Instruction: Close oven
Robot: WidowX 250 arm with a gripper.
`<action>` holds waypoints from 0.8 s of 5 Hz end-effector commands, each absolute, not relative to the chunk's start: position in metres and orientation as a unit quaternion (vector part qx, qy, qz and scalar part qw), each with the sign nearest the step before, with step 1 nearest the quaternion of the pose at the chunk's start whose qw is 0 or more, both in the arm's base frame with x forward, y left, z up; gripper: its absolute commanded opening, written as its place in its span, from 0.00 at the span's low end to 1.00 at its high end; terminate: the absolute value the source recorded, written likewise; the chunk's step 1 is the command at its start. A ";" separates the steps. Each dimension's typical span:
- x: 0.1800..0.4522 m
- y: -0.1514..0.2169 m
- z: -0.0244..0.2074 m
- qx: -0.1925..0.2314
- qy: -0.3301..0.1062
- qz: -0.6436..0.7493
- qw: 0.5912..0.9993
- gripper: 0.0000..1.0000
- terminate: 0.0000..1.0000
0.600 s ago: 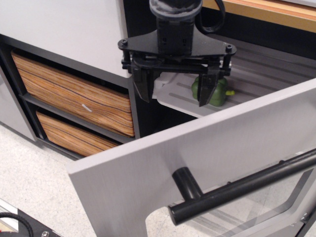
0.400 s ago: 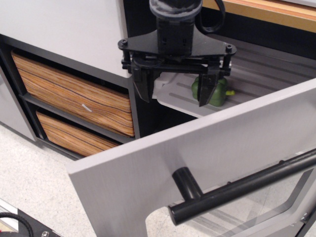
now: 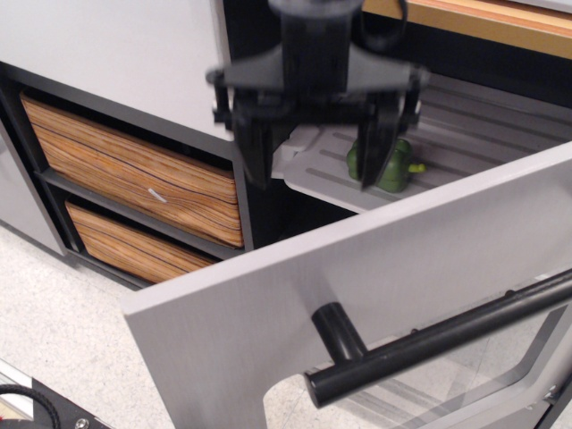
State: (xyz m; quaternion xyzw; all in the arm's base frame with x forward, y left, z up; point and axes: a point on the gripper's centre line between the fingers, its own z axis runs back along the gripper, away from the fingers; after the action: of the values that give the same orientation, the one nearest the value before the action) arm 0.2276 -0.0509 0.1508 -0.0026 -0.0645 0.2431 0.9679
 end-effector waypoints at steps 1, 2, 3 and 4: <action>0.214 -0.071 0.199 -0.059 -0.061 0.328 0.941 1.00 0.00; 0.204 -0.088 0.206 -0.059 -0.018 0.359 0.931 1.00 0.00; 0.197 -0.104 0.213 -0.071 0.027 0.381 0.922 1.00 0.00; 0.188 -0.117 0.218 -0.082 0.063 0.371 0.923 1.00 0.00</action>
State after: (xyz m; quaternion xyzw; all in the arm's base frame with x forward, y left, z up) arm 0.1805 -0.1172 0.2054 -0.0689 0.0803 0.3725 0.9220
